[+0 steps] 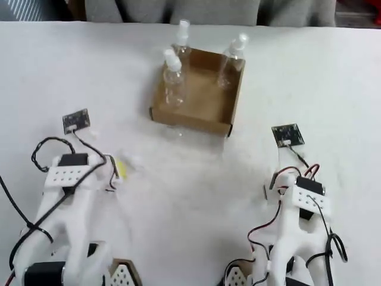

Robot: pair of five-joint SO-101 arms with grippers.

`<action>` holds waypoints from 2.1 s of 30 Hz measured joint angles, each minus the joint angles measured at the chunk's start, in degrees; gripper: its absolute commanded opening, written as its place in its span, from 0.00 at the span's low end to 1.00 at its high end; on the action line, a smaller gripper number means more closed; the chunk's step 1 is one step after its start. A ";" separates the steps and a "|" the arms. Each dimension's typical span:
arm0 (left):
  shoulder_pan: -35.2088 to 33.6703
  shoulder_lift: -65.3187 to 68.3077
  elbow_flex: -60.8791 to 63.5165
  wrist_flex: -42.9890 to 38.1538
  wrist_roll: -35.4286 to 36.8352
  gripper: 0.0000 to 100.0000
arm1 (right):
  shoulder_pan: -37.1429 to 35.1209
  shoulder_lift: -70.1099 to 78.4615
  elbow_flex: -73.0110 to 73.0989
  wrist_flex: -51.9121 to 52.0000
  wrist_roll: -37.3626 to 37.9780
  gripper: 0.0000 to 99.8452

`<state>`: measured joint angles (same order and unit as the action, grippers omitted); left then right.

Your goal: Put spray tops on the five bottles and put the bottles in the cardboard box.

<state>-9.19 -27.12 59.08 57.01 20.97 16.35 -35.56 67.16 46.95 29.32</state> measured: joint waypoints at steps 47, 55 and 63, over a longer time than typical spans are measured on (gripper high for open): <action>0.62 25.14 -24.79 8.44 -9.67 0.02 | -0.35 -0.88 -0.44 -0.09 -4.48 0.02; 1.76 19.25 -20.66 4.22 -12.04 0.02 | -7.30 -8.97 -6.86 -2.37 -11.25 0.02; 1.76 -2.02 -14.68 3.25 -12.31 0.02 | -14.51 -12.75 -8.09 -28.13 -11.96 0.02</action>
<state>-7.43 -29.14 44.40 60.26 8.66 1.85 -48.31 59.08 18.81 17.36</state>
